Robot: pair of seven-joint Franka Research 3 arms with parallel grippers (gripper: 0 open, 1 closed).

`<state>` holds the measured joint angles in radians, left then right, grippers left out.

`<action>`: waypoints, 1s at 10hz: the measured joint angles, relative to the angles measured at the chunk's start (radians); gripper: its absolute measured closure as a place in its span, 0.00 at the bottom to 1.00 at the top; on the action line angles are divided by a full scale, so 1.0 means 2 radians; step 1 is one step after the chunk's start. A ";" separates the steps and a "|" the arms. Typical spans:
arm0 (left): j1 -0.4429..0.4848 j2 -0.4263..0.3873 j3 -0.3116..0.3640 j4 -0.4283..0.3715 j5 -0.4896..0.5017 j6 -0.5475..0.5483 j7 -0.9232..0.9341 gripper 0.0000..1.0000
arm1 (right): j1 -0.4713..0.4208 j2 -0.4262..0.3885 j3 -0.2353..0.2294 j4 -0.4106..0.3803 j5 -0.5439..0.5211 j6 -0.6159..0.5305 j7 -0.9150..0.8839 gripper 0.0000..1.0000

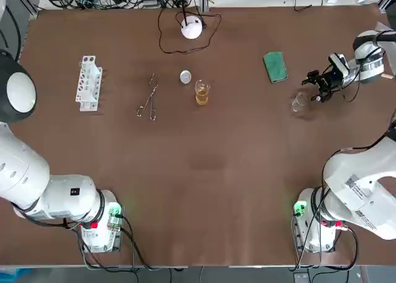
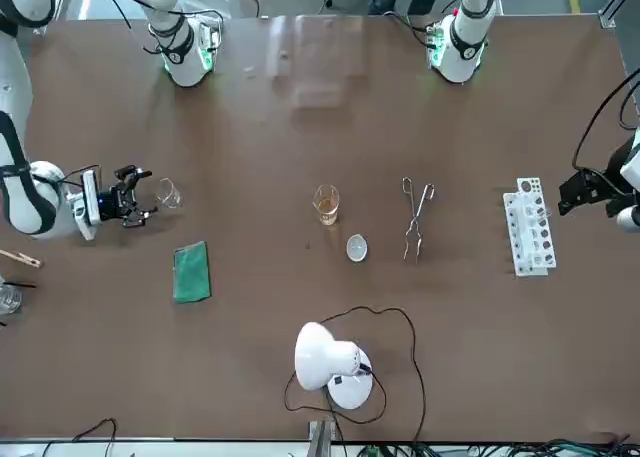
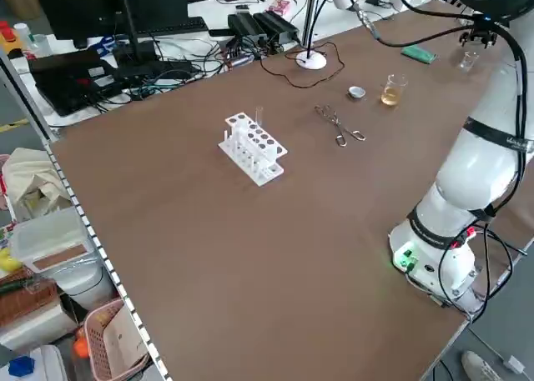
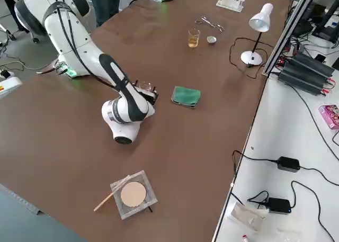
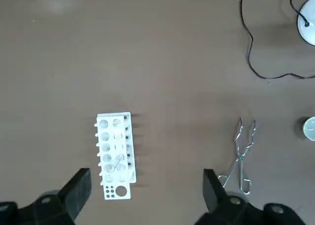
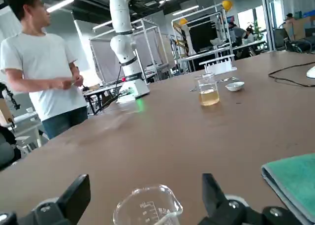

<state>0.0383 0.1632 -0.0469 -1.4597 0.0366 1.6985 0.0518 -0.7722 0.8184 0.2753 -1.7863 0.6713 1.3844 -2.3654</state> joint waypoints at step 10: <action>0.000 0.001 0.000 0.000 0.000 0.000 0.000 0.00 | 0.031 -0.137 0.007 -0.089 0.086 0.044 0.240 0.00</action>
<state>0.0384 0.1653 -0.0468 -1.4597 0.0365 1.6985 0.0519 -0.7096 0.5440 0.2891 -1.9639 0.8435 1.4729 -1.8850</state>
